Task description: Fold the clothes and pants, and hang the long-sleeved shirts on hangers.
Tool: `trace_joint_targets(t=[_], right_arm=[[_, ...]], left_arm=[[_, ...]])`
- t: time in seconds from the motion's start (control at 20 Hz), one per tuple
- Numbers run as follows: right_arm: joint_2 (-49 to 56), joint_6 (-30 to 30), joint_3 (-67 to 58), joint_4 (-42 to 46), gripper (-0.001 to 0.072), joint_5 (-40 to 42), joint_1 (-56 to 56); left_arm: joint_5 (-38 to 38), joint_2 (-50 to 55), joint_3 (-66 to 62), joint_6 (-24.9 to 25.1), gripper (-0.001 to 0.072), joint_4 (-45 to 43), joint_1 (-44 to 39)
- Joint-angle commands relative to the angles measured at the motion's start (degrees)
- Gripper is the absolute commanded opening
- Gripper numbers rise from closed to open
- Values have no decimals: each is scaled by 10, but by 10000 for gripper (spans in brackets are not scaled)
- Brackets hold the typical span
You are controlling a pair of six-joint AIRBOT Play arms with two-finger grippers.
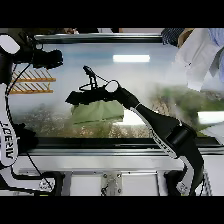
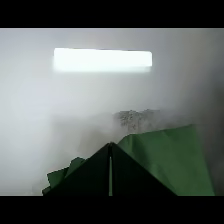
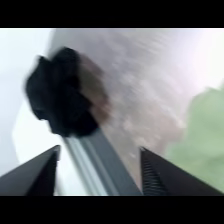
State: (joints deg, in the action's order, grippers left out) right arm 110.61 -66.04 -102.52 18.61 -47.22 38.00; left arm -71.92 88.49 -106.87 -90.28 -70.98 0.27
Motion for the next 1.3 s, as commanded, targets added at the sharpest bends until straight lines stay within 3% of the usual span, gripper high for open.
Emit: trace_joint_targets(t=[0.0, 0.15, 0.35, 0.45, 0.5, 0.55, 0.65, 0.9, 1.05, 1.1, 1.15, 1.25], right_arm=[[-24, 131, 1, -94, 441, -61, -33], [-80, 79, 44, 57, 441, -154, -110], [-195, -34, 230, 288, 441, -160, -229], [-218, -117, 307, 387, 457, -160, -278], [-215, -134, 334, 391, 621, -159, -302], [-206, -133, 353, 370, 720, -157, -318], [-177, -125, 362, 316, 720, -145, -329], [-97, 7, 357, 58, 720, -64, -290], [-44, 23, 315, 30, 720, -53, -249], [-28, 22, 300, 29, 690, -54, -236], [-15, 23, 283, 29, 587, -56, -225], [-3, 37, 255, 28, 572, -55, -209]], left_arm=[[-7, -27, 0, 1, 9, -1, 1], [6, -74, 49, 1, 10, -1, -7], [66, -169, 236, 1, 10, 0, -38], [106, -209, 332, 1, 10, 0, -68], [129, -225, 373, 1, 10, 0, -86], [148, -238, 407, 0, 9, 0, -103], [175, -254, 454, 0, 9, 1, -134], [180, -260, 501, -11, 10, 1, -181], [179, -260, 508, -23, 10, 2, -194], [179, -260, 507, -23, 9, 2, -195], [179, -260, 506, -27, 10, 4, -195], [177, -260, 506, -37, 10, 5, -195]])
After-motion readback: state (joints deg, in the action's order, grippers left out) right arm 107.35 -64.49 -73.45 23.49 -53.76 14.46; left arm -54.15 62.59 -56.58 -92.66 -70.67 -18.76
